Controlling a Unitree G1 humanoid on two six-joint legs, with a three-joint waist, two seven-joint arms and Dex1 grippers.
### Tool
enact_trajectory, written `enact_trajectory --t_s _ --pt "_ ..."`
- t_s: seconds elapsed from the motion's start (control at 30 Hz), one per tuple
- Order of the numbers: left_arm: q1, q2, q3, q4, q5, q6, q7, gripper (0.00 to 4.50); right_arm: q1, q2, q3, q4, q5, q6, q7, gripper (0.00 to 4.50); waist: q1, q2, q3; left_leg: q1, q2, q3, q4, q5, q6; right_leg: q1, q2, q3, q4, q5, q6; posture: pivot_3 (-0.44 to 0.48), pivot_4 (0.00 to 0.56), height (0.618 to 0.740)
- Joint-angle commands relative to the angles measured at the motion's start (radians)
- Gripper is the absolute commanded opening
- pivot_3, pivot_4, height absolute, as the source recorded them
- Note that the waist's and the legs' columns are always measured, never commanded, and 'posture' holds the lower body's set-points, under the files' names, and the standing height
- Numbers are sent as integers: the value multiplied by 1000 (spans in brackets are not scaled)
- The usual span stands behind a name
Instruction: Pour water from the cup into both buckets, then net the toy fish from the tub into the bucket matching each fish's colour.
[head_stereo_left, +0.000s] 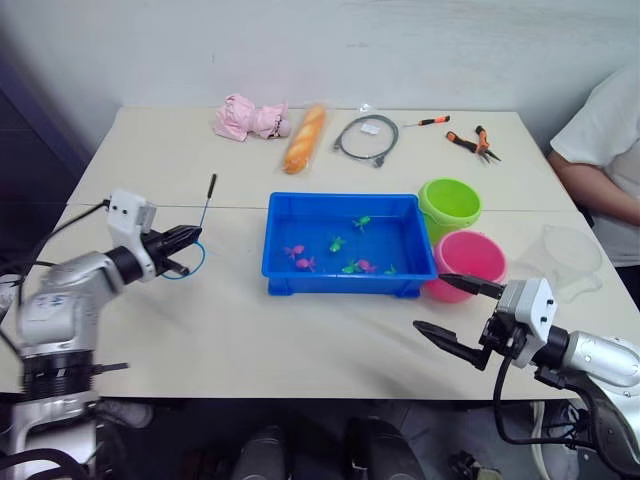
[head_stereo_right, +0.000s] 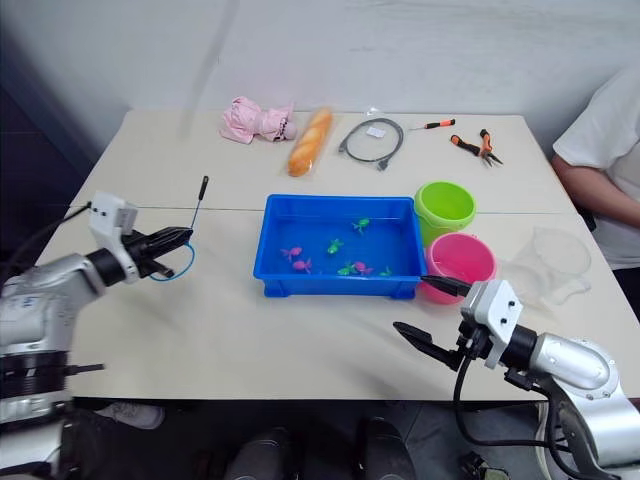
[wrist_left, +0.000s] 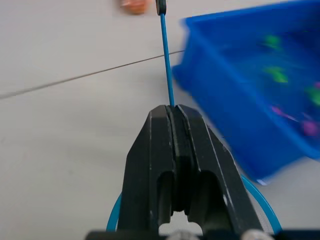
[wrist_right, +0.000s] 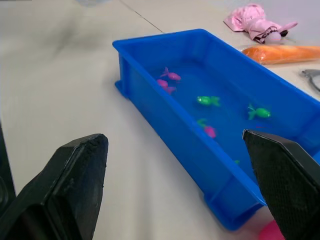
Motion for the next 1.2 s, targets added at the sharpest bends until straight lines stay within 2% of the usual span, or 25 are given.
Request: enact_trajectory --t_s 0.03,0.1,0.2,0.33,0.4,0.47,0.67,0.87,1.2 --pt "-27 93 -106 -137 -38 -75 -261 14 -121 -54 43 -90 126 191 -15 4500 -1 1 0 -1 0 0 0 0 0 0 0 0 0 0 0 0 150 738" --pt "-48 102 -153 -164 -35 -84 -301 14 -161 -77 64 -93 149 270 -19 4500 10 1 0 -1 0 -1 0 0 0 -1 -1 0 0 -1 -1 0 150 738" --pt "-96 127 -345 -262 52 -124 -411 14 -244 -102 125 -92 195 407 -23 4500 13 1 0 -2 0 -2 -2 -1 2 -1 -1 -1 -3 -1 -2 0 150 738" --pt "-157 39 -442 -278 78 -140 -391 14 -347 -58 182 -86 227 518 -75 4500 7 1 0 -9 -1 -2 0 -1 4 -7 -1 -1 -2 -1 -1 0 150 738" --pt "-181 15 -491 -280 102 -147 -407 14 -397 -34 214 -84 230 560 -91 4500 4 1 0 -19 -1 -2 6 -1 5 -15 -1 -2 2 0 -1 0 150 738" --pt "-214 -23 -546 -265 139 -171 -410 14 -462 18 243 -77 284 637 -123 4500 0 1 0 -19 -1 -1 7 0 5 -15 0 -2 3 0 0 0 150 738" --pt "-246 -77 -546 -221 143 -179 -399 14 -537 82 237 -66 371 770 -185 4500 1 1 1 -20 -1 0 10 1 8 -14 0 -1 2 2 4 0 150 738" --pt "-234 -87 -541 -223 136 -171 -401 14 -567 62 238 -73 403 850 -186 4500 1 1 0 -20 -1 0 10 1 9 -14 0 -1 3 3 5 0 150 738" --pt "-220 -92 -523 -232 110 -161 -414 14 -492 30 211 -55 361 805 -150 4500 2 1 1 -20 -2 0 10 1 9 -13 0 -1 3 3 5 0 150 738"
